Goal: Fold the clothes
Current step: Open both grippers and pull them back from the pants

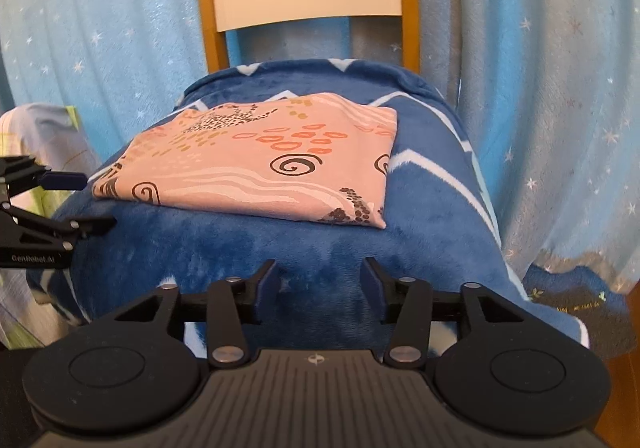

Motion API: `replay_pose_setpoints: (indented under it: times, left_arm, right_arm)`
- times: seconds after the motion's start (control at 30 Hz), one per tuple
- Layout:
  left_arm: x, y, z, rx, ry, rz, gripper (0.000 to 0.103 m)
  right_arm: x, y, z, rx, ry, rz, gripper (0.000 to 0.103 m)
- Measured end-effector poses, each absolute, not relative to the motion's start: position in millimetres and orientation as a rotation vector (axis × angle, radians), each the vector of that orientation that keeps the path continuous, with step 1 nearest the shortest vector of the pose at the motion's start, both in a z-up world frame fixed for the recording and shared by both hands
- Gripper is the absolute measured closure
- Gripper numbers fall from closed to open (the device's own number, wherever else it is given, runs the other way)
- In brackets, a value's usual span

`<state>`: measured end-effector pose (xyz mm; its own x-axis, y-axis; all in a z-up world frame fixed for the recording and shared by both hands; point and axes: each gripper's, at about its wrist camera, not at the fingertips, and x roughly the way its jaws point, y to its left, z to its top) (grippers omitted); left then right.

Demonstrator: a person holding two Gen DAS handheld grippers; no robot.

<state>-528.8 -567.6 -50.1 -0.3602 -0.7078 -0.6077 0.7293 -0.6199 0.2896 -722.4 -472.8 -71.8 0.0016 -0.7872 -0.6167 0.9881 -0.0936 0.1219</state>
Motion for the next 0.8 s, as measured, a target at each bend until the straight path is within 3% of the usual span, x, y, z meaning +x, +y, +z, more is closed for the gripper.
replay_pose_setpoints:
  times: [0.1,0.2,0.37,0.8]
  left_arm:
    - [-525.8,-572.1,-50.8,0.852,0.147,-2.027,0.001]
    - [-523.6,-574.0,-54.2,0.836,0.224,-2.027,0.001]
    - [-518.4,-577.7,-57.6,0.801,0.324,-2.016,0.001]
    - [-517.8,-574.9,-57.9,0.761,0.335,-2.025,0.001]
  right_arm:
    - [-717.3,-474.4,-73.3,0.641,0.394,-1.564,0.038]
    - [-711.3,-475.4,-74.9,0.63,0.404,-1.572,0.031]
    - [-706.8,-475.9,-76.7,0.618,0.407,-1.588,0.028]
    - [-701.0,-477.5,-78.9,0.608,0.42,-1.603,0.02]
